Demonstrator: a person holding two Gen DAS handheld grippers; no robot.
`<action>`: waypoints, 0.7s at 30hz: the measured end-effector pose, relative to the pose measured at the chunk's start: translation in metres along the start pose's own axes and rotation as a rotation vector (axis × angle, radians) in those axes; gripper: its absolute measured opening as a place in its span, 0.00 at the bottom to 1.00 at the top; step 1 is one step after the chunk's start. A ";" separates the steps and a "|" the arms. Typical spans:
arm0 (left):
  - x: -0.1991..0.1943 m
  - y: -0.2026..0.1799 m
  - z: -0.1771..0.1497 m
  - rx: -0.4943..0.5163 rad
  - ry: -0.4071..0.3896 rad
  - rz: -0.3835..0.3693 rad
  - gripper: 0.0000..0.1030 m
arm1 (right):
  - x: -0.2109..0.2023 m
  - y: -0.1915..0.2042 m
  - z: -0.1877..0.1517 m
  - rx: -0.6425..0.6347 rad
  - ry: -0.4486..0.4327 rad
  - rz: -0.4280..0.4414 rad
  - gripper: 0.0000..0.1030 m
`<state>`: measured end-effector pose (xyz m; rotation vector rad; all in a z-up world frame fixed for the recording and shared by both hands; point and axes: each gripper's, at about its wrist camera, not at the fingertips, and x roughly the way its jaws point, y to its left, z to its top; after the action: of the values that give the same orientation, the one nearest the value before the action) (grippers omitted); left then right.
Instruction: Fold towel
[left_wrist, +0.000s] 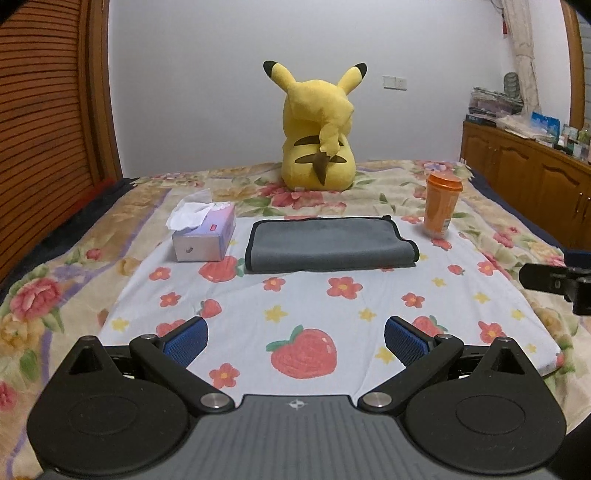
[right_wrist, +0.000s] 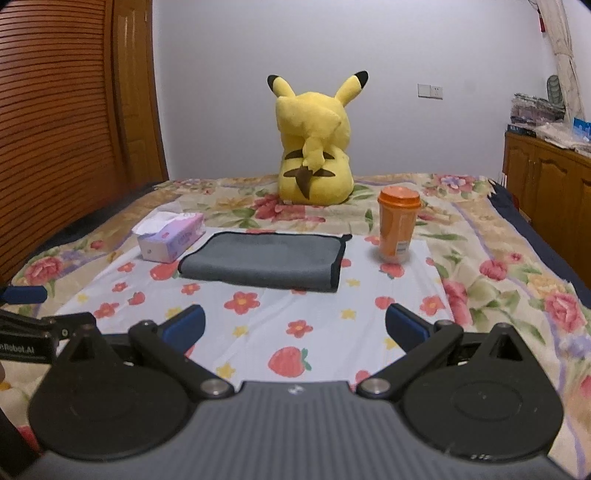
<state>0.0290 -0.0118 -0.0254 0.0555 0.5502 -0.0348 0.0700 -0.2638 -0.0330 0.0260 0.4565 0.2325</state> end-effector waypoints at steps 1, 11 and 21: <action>0.000 0.000 0.000 0.003 -0.001 0.002 1.00 | 0.001 0.000 -0.002 -0.001 0.003 -0.003 1.00; 0.001 0.001 -0.006 0.021 -0.019 0.004 1.00 | 0.005 -0.001 -0.010 0.000 0.011 -0.023 1.00; -0.007 -0.002 -0.007 0.030 -0.054 -0.001 1.00 | 0.006 -0.002 -0.013 0.001 0.015 -0.035 1.00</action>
<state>0.0189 -0.0133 -0.0276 0.0832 0.4959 -0.0452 0.0703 -0.2642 -0.0471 0.0171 0.4721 0.1987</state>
